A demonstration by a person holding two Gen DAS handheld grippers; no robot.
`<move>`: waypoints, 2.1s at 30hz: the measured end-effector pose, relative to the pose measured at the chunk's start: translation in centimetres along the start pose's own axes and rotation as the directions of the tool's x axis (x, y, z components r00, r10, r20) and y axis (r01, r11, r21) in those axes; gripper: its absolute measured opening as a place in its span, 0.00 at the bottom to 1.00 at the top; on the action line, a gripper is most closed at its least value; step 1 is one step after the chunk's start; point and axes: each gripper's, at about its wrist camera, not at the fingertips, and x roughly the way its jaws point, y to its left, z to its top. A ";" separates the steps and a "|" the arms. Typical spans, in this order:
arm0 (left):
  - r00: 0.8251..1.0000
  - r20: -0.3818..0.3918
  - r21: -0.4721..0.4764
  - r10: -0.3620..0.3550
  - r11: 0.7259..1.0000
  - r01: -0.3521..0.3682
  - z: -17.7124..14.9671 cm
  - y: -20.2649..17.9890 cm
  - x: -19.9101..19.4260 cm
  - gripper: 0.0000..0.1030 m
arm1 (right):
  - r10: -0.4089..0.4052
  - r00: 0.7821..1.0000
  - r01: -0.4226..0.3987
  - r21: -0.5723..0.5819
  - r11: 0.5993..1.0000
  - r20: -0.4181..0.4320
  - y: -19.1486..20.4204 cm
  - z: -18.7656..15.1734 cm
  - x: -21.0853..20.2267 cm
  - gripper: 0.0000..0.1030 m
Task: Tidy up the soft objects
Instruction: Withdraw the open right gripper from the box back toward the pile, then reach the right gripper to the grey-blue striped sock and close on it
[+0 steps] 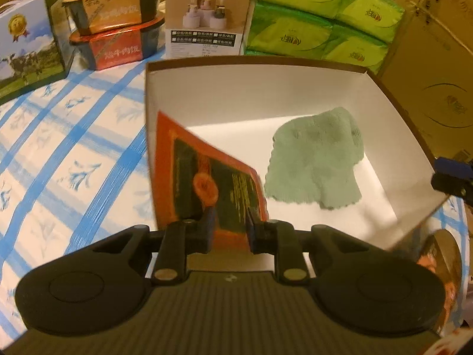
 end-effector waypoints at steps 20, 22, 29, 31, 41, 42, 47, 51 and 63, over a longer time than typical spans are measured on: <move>0.973 0.220 0.059 0.077 0.994 -0.092 -4.0 3.4 -9.7 0.19 | 0.030 1.000 -0.030 0.014 0.999 -0.006 0.1 -0.3 -0.8 0.59; 0.966 0.239 0.034 0.098 0.993 -0.109 -5.3 3.9 -11.4 0.19 | 0.049 0.999 -0.049 0.023 0.999 0.015 0.2 -0.6 -2.2 0.59; 0.954 0.238 -0.054 0.184 0.983 -0.177 -11.5 3.8 -17.4 0.20 | 0.095 0.993 -0.098 0.036 0.995 0.072 1.1 -2.5 -8.9 0.59; 0.950 0.229 -0.074 0.214 0.977 -0.202 -13.5 3.1 -19.3 0.21 | 0.101 0.992 -0.103 0.021 0.994 0.074 1.8 -3.4 -11.0 0.59; 0.937 0.235 -0.155 0.257 0.962 -0.225 -22.7 -2.8 -26.9 0.27 | 0.171 0.985 -0.168 -0.078 0.983 0.032 6.3 -9.0 -19.1 0.59; 0.936 0.238 -0.159 0.258 0.961 -0.224 -23.5 -3.6 -27.4 0.28 | 0.181 0.983 -0.178 -0.078 0.981 0.025 6.6 -9.7 -19.6 0.59; 0.939 0.228 -0.209 0.259 0.955 -0.212 -27.9 -6.6 -29.0 0.30 | 0.219 0.975 -0.222 -0.083 0.972 -0.036 7.9 -13.7 -21.7 0.59; 0.942 0.210 -0.250 0.263 0.945 -0.208 -30.9 -8.6 -29.6 0.30 | 0.237 0.966 -0.248 -0.115 0.962 -0.099 9.1 -17.0 -22.7 0.59; 0.948 0.109 -0.245 0.299 0.932 -0.265 -37.7 -13.2 -26.7 0.35 | 0.257 0.936 -0.309 -0.212 0.927 -0.242 12.7 -23.8 -22.4 0.59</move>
